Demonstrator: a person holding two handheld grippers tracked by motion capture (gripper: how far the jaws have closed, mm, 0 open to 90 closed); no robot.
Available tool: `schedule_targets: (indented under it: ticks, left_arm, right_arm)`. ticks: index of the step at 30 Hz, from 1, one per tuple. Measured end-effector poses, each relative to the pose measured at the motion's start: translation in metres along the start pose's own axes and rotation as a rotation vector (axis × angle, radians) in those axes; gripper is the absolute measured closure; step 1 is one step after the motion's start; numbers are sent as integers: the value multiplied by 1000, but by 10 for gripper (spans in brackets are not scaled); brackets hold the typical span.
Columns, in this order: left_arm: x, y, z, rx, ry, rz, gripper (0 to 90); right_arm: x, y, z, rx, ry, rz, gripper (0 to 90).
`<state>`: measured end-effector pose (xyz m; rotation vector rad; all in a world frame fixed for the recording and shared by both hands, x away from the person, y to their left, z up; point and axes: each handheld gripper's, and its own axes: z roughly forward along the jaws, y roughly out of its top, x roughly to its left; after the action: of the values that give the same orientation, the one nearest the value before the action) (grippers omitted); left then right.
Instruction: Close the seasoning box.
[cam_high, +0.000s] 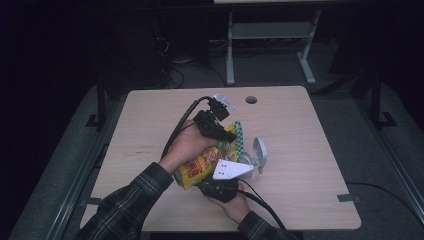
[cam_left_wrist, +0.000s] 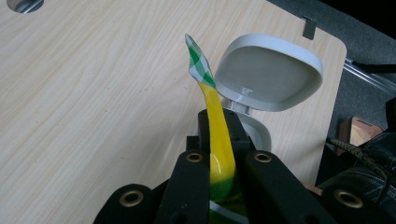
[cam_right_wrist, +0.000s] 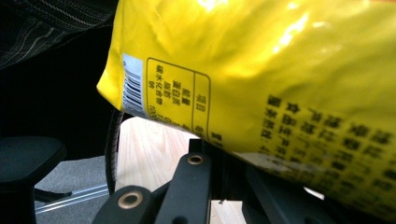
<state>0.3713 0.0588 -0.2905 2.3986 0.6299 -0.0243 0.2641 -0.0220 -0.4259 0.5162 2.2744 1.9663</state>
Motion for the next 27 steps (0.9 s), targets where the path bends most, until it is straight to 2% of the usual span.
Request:
schedule_targets:
  ticks: [14,25,27]
  left_arm:
    - [0,4,2,24,2,2,900]
    - [2,4,3,31,-2,-8,900]
    - [1,5,3,27,-3,-21,900]
  right_arm:
    - [0,1,-1,-10,-12,-9,900]
    - [1,2,-2,-6,-20,-34,900]
    - [1,2,-2,-5,-21,-35,900]
